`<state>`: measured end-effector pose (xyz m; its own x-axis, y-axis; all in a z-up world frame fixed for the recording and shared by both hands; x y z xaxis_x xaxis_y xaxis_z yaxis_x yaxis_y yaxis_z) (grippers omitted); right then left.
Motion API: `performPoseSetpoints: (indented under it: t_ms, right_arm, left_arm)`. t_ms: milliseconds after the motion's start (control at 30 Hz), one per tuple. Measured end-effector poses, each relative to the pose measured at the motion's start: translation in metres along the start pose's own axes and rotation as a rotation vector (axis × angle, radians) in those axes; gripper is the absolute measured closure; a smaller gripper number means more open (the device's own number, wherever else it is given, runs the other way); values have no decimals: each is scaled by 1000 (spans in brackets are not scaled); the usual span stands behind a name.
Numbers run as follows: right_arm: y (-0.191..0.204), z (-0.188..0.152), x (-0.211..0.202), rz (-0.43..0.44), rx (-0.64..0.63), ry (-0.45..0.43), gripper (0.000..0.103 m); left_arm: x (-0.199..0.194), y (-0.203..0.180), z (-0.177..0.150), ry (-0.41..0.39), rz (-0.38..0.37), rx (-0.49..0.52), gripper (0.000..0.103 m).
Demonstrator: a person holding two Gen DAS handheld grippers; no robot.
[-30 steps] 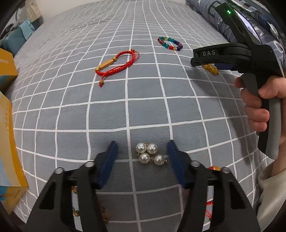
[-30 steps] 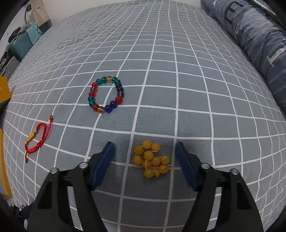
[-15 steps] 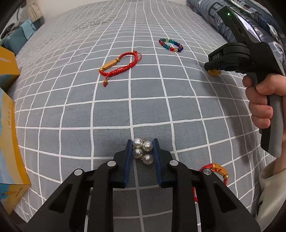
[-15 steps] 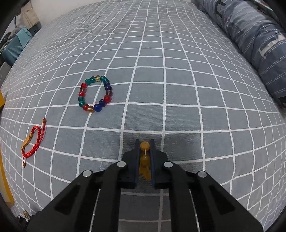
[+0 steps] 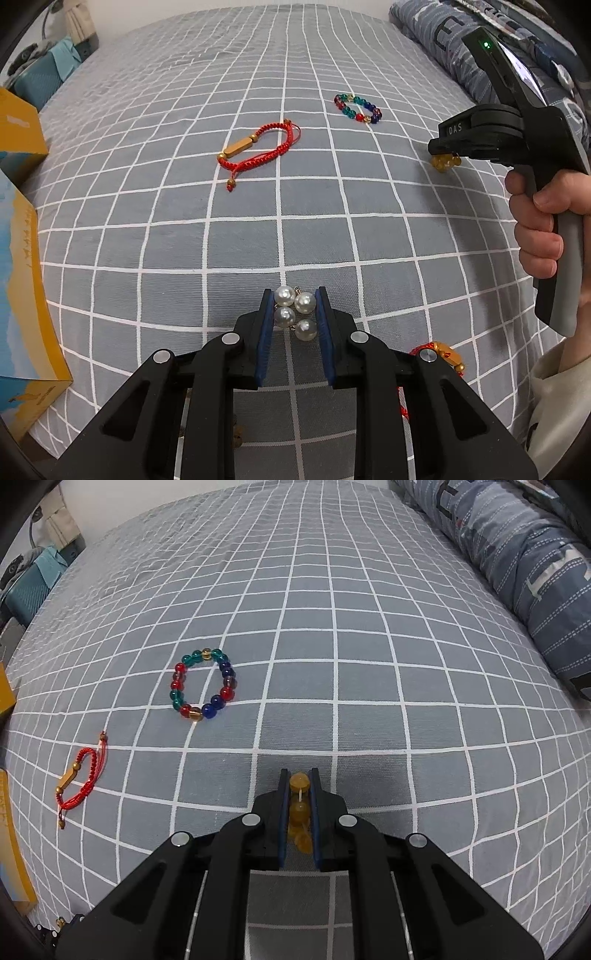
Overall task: Organize jewelry
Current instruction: 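Grasp the pearl cluster with the left tool while the right tool grasps the amber beads, then carry the pearls and amber beads over the white box with both tools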
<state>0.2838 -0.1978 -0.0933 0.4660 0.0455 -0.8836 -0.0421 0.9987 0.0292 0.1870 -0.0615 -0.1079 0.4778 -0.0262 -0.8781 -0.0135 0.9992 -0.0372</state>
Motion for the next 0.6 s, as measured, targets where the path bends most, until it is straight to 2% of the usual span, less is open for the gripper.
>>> performPoseSetpoints:
  t_ms: [600]
  right_arm:
    - [8, 3, -47, -1, -3, -98, 94]
  left_arm:
    - [-23, 13, 5, -50, 13, -20, 81]
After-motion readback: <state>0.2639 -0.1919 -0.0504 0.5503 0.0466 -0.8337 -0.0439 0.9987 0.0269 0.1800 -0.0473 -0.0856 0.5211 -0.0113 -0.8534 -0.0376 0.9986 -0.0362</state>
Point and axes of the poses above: each gripper's, at about its wrist camera, not at the fingertips, and x roughly the way its jaws point, y to its left, z to its top, the point moved 5 cm from there along x, roughly the way its jaws point, and after that the axes turned 3 degrees about -y, right-handed, at the moved point
